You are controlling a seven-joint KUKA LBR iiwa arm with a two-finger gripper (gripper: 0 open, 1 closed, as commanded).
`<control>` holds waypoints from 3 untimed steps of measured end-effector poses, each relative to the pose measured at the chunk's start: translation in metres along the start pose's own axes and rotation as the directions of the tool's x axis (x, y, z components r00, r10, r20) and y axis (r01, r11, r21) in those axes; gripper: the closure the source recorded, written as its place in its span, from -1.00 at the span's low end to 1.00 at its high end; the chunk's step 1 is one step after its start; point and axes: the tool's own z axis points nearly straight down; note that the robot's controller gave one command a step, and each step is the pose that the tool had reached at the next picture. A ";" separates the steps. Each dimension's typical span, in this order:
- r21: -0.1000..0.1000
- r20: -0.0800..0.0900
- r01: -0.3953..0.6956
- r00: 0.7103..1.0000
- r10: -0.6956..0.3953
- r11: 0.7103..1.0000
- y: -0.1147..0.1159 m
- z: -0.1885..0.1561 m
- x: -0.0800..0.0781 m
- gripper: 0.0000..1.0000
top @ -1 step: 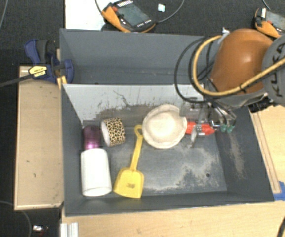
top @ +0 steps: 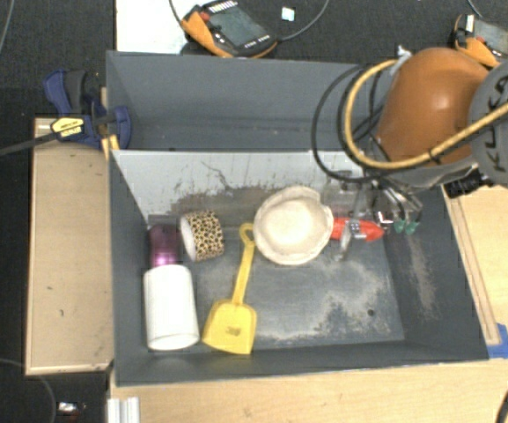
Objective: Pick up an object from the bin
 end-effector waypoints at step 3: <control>-0.001 0.004 -0.165 0.986 0.165 0.986 0.029 0.050 0.006 -1.00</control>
Offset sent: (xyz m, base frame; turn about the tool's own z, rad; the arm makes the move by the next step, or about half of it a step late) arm -0.0135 0.0617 -0.0614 0.1726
